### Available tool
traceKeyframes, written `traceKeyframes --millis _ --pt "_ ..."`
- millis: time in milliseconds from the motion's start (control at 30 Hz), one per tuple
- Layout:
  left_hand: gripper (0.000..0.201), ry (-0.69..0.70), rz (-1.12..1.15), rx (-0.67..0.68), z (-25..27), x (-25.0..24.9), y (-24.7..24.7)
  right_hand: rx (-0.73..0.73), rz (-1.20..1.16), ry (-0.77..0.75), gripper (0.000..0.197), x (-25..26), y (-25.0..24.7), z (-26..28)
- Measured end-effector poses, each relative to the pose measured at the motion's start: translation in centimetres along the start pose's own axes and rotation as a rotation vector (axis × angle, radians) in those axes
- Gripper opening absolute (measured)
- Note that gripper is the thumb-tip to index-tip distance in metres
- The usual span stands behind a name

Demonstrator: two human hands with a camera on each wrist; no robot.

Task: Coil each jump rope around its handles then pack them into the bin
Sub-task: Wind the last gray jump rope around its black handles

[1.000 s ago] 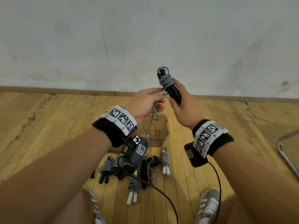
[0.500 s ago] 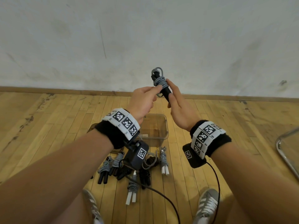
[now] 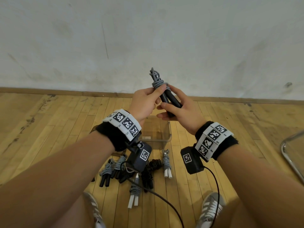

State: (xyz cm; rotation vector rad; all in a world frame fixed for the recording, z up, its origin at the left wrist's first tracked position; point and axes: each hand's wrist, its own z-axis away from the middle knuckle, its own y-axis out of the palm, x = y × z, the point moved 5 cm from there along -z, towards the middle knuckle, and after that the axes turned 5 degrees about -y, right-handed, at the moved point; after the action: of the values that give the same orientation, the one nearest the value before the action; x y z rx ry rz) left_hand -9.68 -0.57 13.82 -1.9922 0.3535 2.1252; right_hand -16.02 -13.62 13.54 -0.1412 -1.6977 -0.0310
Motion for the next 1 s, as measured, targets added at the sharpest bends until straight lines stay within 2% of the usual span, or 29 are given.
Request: traceKeyframes --millis 67,233,367,600,733,800,1000 --pt "0.050 0.025 -0.093 -0.032 0.0 0.1 -0.3 0.024 0.036 -0.011 0.063 0.1 0.1 0.0" --pt "0.022 0.052 -0.274 0.022 0.3 -0.1 -0.3 -0.073 0.166 -0.103 0.060 0.5 -0.9 -0.3" --pt "0.032 -0.041 -0.204 0.088 0.1 0.5 -0.3 -0.165 0.365 -0.158 0.062 0.7 -2.5 -0.6" --pt "0.030 -0.014 -0.100 0.064 0.5 0.1 0.5 -0.151 0.647 -0.198 0.062 -0.1 -2.4 -0.7" --pt "0.017 0.011 -0.056 0.029 0.7 -0.1 0.4 -0.119 0.601 -0.190 0.046 -0.1 -1.5 -0.7" --pt "0.015 0.017 -0.058 -0.010 0.6 -0.1 0.1 -0.085 0.555 -0.185 0.044 0.0 -1.0 -0.5" --pt "0.039 -0.002 -0.107 -0.106 0.3 0.1 -0.7 -0.018 0.509 -0.218 0.053 0.3 -0.2 -0.2"
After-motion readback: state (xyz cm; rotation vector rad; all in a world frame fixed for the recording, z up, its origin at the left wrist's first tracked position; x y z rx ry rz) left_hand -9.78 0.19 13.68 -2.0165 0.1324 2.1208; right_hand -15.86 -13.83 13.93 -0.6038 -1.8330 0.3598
